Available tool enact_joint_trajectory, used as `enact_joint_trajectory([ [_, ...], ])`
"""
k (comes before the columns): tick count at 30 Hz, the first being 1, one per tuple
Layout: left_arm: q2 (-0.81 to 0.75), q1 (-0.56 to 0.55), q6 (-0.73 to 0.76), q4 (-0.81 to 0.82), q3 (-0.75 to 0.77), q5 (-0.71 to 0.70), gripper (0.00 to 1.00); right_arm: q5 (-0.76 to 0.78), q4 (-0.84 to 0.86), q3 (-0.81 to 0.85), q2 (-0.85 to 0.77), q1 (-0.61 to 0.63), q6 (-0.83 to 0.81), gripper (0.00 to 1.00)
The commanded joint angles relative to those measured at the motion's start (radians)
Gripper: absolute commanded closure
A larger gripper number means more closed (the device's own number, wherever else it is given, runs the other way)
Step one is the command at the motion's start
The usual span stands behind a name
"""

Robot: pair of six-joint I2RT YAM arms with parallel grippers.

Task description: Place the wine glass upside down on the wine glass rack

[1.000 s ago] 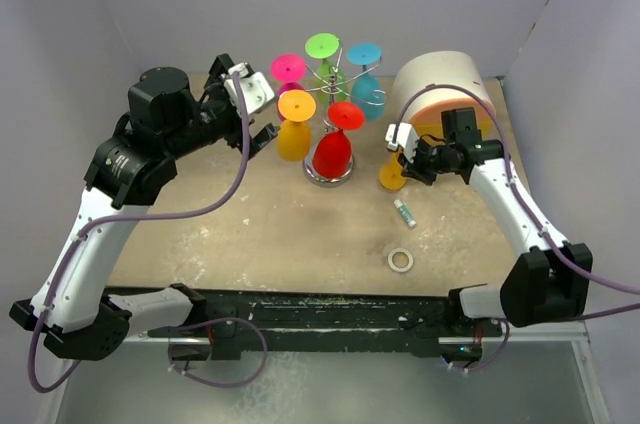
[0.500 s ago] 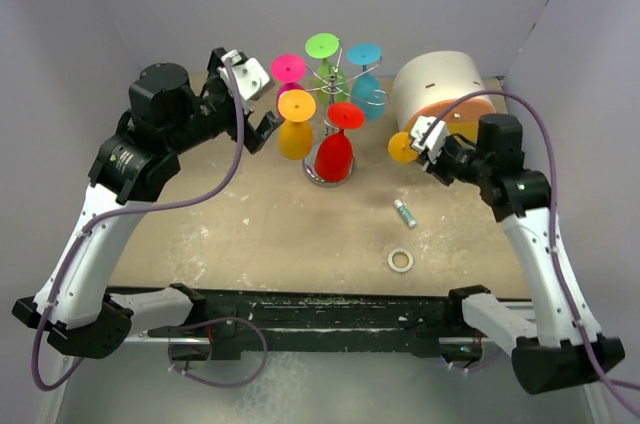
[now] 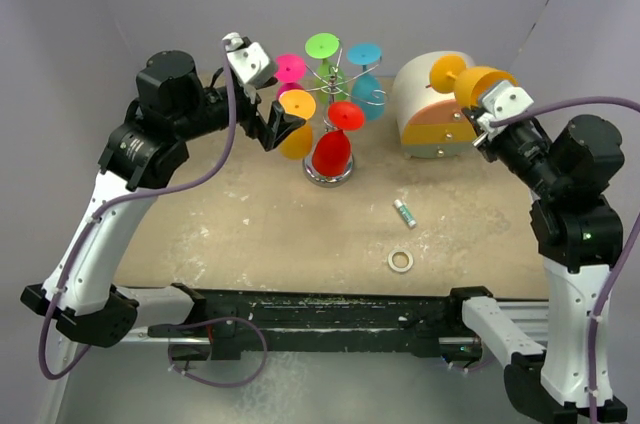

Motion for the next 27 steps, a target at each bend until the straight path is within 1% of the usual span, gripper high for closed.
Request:
enact_joint_trajectory([
  [1,0.011,0.004,-0.040,0.076,0.033,0.040,0.03,-0.065,0.150,0.044,0.027,-0.003,0.145,1.00],
  [4,0.051,0.004,-0.079,0.120,0.071,0.037,0.05,-0.140,0.208,0.082,0.062,-0.003,0.226,1.00],
  [10,0.119,0.002,-0.259,0.208,0.107,0.087,0.06,-0.334,0.334,0.134,0.121,-0.003,0.405,1.00],
  [15,0.162,0.001,-0.382,0.264,0.126,0.128,0.06,-0.441,0.394,0.137,0.144,-0.003,0.514,1.00],
  [19,0.212,-0.007,-0.482,0.323,0.136,0.129,0.09,-0.511,0.447,0.092,0.149,-0.003,0.531,1.00],
  [24,0.275,-0.027,-0.575,0.334,0.161,0.136,0.14,-0.542,0.455,0.069,0.149,-0.001,0.516,1.00],
  [27,0.297,-0.038,-0.593,0.326,0.183,0.140,0.19,-0.545,0.430,0.064,0.146,-0.001,0.482,1.00],
])
